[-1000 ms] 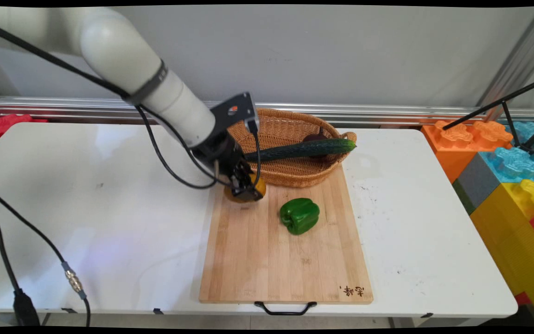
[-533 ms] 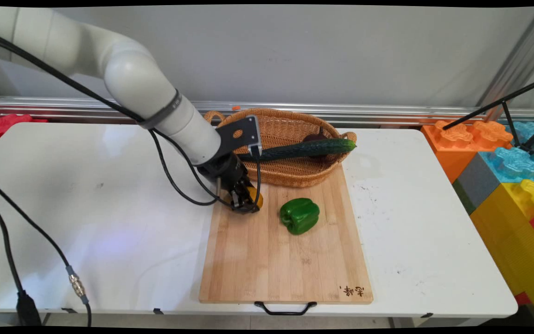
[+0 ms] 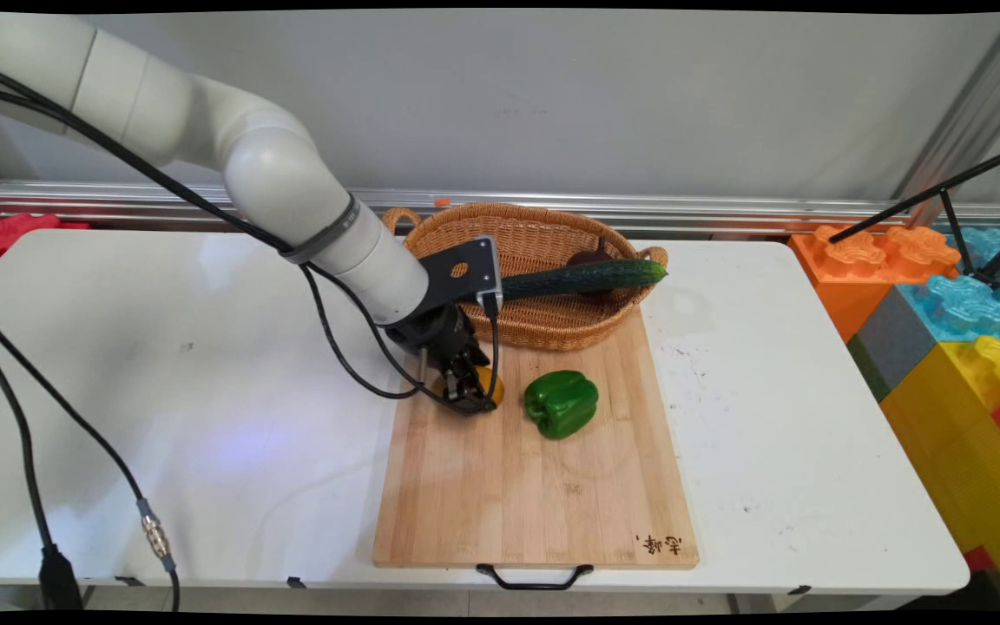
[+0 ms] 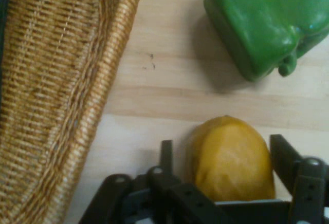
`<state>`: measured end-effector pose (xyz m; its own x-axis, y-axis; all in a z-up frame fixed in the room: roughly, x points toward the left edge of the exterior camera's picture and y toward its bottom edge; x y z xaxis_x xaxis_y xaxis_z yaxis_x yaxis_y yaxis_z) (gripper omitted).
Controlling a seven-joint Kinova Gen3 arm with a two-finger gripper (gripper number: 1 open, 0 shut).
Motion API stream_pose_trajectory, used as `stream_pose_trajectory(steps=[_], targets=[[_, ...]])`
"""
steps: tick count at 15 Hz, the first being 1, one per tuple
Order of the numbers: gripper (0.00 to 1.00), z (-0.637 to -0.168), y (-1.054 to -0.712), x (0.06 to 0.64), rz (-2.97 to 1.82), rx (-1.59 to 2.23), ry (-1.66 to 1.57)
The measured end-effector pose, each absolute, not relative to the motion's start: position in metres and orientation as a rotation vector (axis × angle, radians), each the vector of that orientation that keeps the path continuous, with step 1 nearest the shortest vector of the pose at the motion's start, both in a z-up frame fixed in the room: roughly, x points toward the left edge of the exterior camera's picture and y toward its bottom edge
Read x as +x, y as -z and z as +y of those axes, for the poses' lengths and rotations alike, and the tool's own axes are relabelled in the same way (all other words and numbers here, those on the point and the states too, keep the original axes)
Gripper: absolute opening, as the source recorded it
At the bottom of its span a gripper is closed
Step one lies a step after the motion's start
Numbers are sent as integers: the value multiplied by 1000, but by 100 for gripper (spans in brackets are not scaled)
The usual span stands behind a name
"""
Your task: Place the picked object on the cutting board
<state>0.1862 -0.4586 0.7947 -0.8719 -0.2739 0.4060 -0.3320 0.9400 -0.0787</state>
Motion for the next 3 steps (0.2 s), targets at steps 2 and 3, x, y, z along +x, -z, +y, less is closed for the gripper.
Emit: stream_pose_trajectory(steps=[2, 3], targets=[[100, -460, -795, 183, -2692, 431, -200], [100, -461, -797, 183, -2690, 430, -196]])
